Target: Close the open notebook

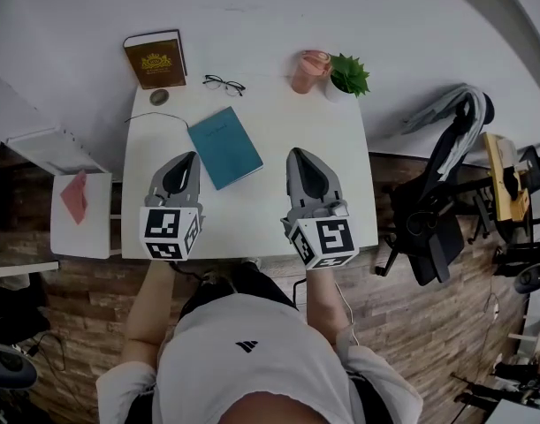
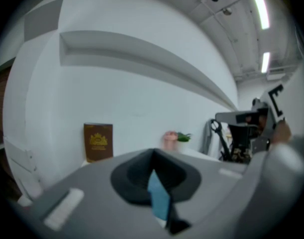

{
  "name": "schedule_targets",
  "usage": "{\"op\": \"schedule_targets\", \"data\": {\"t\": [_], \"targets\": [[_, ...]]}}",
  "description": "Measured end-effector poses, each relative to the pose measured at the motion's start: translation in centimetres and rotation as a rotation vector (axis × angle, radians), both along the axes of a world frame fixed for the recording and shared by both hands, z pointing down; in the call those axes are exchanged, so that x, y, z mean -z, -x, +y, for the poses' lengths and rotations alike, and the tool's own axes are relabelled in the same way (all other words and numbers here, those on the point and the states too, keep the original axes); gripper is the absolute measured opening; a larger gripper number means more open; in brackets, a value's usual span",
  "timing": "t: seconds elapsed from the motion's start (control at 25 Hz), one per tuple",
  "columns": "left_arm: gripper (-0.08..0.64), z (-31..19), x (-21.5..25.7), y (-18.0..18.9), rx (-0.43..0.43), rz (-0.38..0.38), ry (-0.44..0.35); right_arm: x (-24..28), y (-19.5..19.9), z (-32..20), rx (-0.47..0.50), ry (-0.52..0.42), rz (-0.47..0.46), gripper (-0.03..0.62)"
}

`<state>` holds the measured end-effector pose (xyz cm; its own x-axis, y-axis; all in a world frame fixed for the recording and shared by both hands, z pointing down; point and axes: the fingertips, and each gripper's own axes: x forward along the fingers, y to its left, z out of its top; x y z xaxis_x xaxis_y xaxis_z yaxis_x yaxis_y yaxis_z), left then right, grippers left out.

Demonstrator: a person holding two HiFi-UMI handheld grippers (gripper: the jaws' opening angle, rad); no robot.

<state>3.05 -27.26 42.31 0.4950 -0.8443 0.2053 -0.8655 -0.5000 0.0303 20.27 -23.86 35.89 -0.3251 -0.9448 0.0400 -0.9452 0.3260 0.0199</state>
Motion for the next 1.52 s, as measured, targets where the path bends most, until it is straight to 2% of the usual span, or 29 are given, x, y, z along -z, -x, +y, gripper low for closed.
{"op": "schedule_targets", "data": {"t": [0.56, 1.04, 1.52], "targets": [[0.008, 3.5, 5.9, 4.9, 0.025, 0.072, -0.134, 2.2, 2.8, 3.8, -0.034, -0.044, 0.029, -0.008], [0.008, 7.0, 8.2, 7.6, 0.034, 0.069, -0.212, 3.9, 4.1, 8.0, -0.087, -0.086, 0.044, -0.009], [0.008, 9.7, 8.9, 9.6, 0.041, 0.058, -0.253, 4.0, 5.6, 10.8, -0.111, -0.105, 0.055, -0.009]]}}
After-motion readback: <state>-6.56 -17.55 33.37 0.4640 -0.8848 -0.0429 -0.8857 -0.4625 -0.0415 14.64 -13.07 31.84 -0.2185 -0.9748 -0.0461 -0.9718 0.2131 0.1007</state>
